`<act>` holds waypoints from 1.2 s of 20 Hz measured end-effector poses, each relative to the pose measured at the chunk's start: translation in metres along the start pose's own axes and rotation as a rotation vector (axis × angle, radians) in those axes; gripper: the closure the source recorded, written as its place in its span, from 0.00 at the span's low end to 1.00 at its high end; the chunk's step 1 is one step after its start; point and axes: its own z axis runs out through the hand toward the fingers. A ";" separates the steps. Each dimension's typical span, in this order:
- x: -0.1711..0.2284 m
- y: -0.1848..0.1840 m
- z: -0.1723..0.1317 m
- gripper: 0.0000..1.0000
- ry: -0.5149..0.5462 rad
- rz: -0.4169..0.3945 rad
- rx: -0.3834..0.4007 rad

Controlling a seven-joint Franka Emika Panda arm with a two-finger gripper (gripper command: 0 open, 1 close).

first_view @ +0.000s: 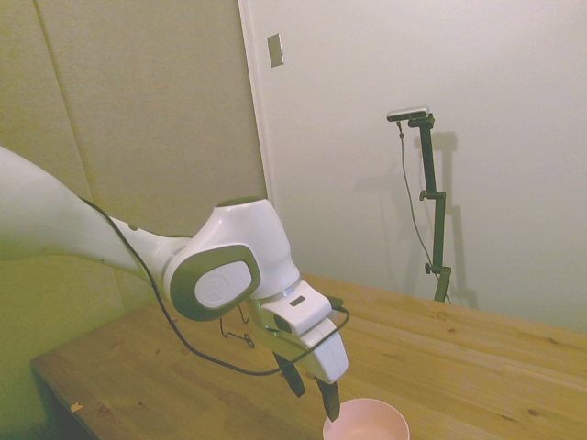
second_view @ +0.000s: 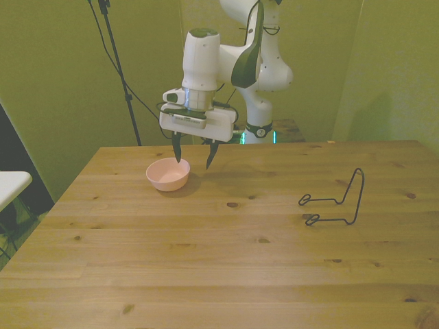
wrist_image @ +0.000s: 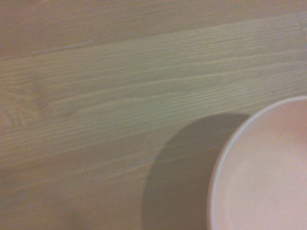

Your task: Load the bowl

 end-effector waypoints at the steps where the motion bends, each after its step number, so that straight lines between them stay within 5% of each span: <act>1: 0.005 -0.001 0.008 0.00 0.001 0.006 -0.007; 3: 0.012 -0.002 0.022 0.00 -0.001 0.015 -0.016; 4: 0.014 -0.002 0.027 1.00 -0.004 0.017 -0.021; 24: 0.025 -0.010 0.039 1.00 -0.023 0.036 -0.016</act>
